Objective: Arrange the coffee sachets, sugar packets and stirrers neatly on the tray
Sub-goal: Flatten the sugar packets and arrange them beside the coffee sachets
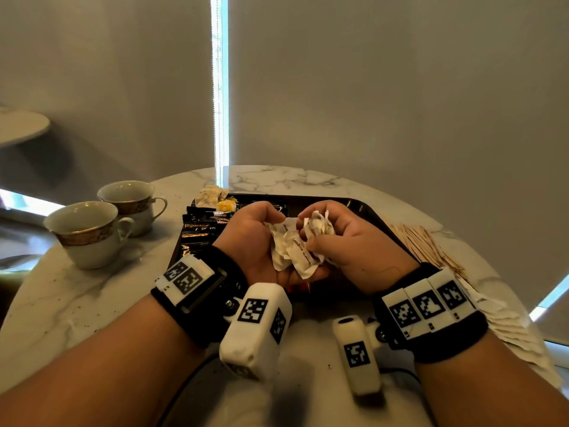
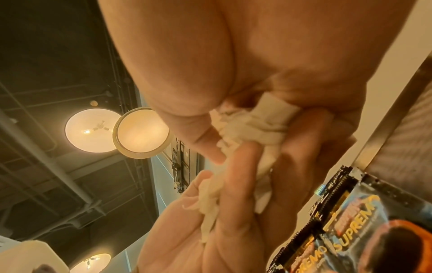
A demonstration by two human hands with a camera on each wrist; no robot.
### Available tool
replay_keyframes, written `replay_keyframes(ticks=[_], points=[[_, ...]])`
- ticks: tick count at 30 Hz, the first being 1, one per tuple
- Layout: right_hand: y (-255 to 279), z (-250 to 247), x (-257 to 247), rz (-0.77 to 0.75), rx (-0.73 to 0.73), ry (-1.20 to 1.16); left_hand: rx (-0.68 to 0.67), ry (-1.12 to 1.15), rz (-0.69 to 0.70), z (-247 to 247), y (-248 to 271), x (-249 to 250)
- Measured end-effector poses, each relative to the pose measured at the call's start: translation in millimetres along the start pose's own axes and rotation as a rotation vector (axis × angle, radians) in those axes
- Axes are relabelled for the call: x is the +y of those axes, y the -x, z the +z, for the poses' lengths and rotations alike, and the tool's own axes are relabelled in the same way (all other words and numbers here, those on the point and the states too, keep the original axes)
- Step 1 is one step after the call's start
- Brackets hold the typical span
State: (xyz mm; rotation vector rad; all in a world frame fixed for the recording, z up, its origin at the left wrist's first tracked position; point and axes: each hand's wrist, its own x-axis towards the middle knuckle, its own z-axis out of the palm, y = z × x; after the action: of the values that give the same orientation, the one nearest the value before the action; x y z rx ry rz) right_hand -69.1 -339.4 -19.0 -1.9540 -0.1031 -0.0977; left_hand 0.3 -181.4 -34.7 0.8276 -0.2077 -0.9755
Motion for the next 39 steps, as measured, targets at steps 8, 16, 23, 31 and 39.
replay_keyframes(ticks=[8, 16, 23, 31, 39], points=[[4, 4, -8, 0.051, -0.064, 0.054, -0.018, 0.014, -0.012, 5, -1, -4], [2, -4, -2, 0.028, 0.102, 0.025, 0.007, -0.114, -0.097, 2, -2, -2], [-1, 6, -2, 0.044, -0.005, 0.130, -0.025, -0.059, -0.060, 8, -1, -8], [2, -4, -6, -0.051, 0.063, 0.004, -0.077, -0.162, -0.134, 3, -1, -6], [2, 3, -11, -0.076, -0.057, 0.078, -0.159, -0.174, -0.180, 2, -1, -6]])
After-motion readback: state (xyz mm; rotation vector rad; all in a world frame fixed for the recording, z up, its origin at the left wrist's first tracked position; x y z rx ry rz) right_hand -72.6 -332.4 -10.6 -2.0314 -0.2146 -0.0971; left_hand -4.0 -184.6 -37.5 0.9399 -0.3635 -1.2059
